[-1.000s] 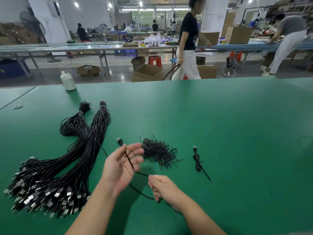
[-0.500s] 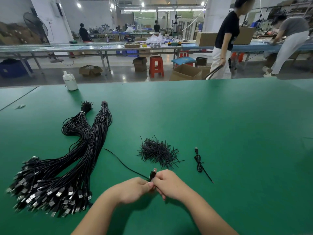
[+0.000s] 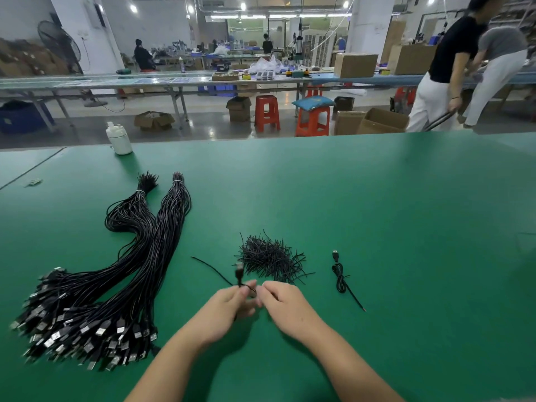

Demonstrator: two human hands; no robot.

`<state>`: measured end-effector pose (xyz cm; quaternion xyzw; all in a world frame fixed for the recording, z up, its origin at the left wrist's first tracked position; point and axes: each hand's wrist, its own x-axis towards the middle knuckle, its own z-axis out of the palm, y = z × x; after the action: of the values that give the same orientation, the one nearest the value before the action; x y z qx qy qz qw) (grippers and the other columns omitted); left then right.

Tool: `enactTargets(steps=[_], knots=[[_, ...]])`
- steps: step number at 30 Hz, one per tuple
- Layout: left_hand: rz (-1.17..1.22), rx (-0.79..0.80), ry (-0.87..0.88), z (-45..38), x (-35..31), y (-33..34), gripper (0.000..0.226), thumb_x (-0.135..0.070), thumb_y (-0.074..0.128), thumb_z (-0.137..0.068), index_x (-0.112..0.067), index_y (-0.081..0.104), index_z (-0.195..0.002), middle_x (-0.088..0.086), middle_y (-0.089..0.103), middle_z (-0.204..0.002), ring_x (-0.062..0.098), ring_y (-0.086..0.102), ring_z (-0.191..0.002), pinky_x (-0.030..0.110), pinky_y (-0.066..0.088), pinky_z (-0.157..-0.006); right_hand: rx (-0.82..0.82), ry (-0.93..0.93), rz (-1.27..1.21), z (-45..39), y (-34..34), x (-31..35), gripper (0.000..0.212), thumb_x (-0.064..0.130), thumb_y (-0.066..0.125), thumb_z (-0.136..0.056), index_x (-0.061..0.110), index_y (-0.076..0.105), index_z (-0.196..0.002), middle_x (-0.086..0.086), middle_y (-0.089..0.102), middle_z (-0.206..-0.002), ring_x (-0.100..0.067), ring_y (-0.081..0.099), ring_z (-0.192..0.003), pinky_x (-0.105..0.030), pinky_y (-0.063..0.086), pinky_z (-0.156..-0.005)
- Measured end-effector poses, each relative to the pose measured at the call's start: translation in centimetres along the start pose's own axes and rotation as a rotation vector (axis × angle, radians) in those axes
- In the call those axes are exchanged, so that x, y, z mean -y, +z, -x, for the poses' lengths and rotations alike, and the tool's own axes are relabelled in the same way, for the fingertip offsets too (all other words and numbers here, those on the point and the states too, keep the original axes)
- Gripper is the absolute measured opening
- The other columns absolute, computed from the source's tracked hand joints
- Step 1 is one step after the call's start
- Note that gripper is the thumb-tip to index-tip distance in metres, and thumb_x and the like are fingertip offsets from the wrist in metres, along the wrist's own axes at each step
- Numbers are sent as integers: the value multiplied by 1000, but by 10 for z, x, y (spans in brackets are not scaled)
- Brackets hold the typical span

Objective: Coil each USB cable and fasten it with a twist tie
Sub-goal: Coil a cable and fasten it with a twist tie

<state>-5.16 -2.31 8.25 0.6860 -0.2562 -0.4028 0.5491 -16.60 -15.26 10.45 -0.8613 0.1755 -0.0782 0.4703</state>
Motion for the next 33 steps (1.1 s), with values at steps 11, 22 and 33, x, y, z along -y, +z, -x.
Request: enactTargets(steps=[11,22,33], knots=[[962,-45,165,5,-36,-24,32,-25,47,-94,-1,68,-94,5,63,-69,7,34,-33,20,28,-35,-12,86,-23,-6,16,-10,46,39,37,-106,23,31,-64,10,33,-58,-8,29,-54,-34,24,-58],[-349,15,-82,7,-10,-11,34,-27,44,-106,-8,71,-97,0,67,-87,19,58,-79,34,47,-79,-28,105,-64,-18,15,4,49,38,38,-105,22,44,-60,10,47,-58,-5,40,-54,-28,32,-58],[741,-214,225,-8,-9,-19,41,-27,33,-105,-2,59,-123,15,65,-129,22,59,-125,38,46,-106,41,-61,-55,-13,20,2,39,36,41,-103,28,49,-66,11,46,-58,-1,40,-55,-23,34,-57]])
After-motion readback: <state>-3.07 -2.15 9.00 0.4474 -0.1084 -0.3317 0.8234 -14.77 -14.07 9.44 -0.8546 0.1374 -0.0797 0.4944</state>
